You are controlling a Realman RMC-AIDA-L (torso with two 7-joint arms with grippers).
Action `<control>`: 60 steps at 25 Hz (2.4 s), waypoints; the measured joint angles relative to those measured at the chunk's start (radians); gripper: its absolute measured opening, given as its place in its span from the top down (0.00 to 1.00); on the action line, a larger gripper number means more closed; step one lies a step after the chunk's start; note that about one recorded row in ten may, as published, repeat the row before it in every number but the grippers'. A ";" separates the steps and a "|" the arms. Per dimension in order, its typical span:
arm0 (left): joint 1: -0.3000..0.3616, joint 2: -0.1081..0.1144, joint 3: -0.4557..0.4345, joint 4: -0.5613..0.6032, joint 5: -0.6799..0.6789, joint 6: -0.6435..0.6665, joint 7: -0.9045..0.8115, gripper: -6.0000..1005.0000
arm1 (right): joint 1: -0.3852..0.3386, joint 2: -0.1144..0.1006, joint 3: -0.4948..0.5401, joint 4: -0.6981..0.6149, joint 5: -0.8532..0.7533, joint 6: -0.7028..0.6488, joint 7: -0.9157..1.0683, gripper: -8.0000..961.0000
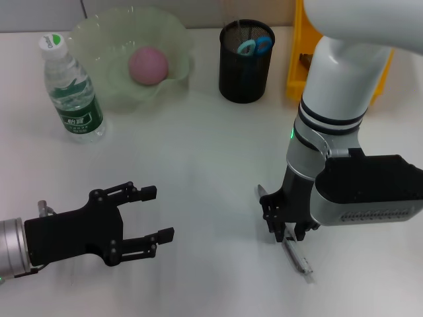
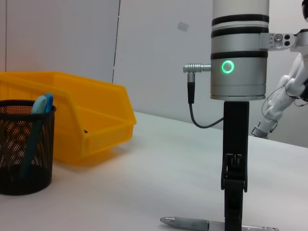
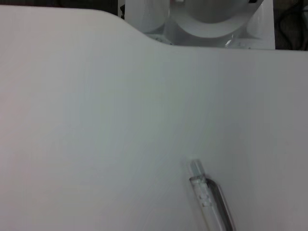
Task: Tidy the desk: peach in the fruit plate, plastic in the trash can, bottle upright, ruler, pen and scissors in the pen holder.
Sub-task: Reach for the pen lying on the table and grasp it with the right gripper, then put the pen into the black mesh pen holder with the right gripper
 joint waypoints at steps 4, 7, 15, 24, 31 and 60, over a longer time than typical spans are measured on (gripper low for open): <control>0.000 0.002 0.000 0.005 0.000 0.003 -0.012 0.20 | 0.009 0.000 -0.010 0.014 0.010 0.000 0.002 0.72; -0.001 0.003 0.000 0.007 0.000 0.007 -0.017 0.20 | 0.016 0.000 -0.015 0.023 0.016 0.002 0.004 0.74; -0.002 0.003 -0.002 0.010 -0.001 0.010 -0.017 0.20 | 0.018 0.000 -0.025 0.028 0.025 0.010 0.005 0.78; -0.002 0.002 -0.007 0.017 -0.001 0.018 -0.017 0.20 | 0.018 0.000 -0.025 0.040 0.025 0.012 0.005 0.81; 0.001 -0.001 -0.009 0.019 -0.001 0.019 -0.017 0.20 | 0.024 0.000 -0.025 0.051 0.025 0.013 0.005 0.83; 0.013 -0.004 -0.022 0.018 -0.010 0.028 -0.008 0.20 | -0.016 -0.001 -0.020 -0.018 0.022 -0.004 0.067 0.87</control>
